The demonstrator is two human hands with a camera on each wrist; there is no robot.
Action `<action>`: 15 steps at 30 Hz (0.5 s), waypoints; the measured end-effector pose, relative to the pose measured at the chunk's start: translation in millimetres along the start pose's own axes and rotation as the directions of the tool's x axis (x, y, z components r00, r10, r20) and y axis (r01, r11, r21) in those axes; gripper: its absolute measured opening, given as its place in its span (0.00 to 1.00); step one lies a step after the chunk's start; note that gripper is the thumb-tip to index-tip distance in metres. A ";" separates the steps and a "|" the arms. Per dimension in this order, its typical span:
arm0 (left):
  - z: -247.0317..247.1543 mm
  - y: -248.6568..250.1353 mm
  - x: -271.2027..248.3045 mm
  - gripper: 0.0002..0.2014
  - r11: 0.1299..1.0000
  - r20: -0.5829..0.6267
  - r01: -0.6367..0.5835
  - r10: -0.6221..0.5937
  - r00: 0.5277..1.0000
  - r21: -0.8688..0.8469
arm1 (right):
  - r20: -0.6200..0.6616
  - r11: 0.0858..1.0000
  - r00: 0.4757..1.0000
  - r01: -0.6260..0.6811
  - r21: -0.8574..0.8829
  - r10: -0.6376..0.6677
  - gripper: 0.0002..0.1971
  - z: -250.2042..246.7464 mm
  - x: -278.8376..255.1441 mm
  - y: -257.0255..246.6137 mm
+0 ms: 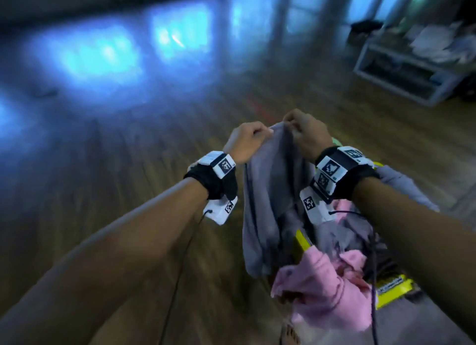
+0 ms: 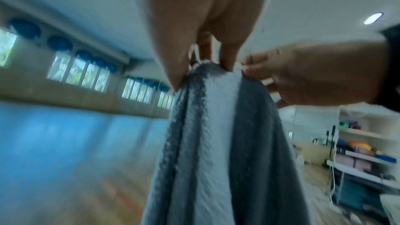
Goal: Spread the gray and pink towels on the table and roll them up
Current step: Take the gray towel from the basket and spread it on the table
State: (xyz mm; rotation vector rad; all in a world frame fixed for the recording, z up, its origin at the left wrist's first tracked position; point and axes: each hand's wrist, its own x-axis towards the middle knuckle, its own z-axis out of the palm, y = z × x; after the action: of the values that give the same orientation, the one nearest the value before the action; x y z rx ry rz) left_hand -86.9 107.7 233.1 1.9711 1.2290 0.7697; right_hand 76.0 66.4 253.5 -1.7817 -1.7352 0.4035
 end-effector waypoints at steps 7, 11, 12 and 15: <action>-183.1 122.8 -17.0 0.11 0.931 -0.133 -0.365 0.363 0.922 0.007 | -0.270 0.980 0.948 0.192 0.062 -0.168 0.13 -93.2 -1.2 -178.4; -249.8 168.0 -52.6 0.15 0.881 -0.234 -0.472 0.457 0.858 -0.009 | -0.296 0.940 0.918 0.314 0.132 -0.265 0.12 -129.6 -7.5 -265.2; -261.6 170.6 -61.7 0.15 0.886 -0.243 -0.461 0.438 0.866 -0.046 | -0.282 0.927 0.917 0.337 0.166 -0.282 0.10 -132.8 -10.9 -278.6; -284.8 161.8 -89.6 0.15 0.918 -0.142 -0.341 0.318 0.938 -0.200 | -0.295 0.909 0.912 0.354 0.221 -0.284 0.05 -130.8 -23.1 -295.4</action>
State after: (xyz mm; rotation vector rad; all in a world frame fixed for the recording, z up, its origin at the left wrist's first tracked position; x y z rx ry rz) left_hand -256.8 40.7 519.4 1.9932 0.8306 1.1431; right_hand -80.1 2.2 529.9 -1.2631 -1.6592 0.2408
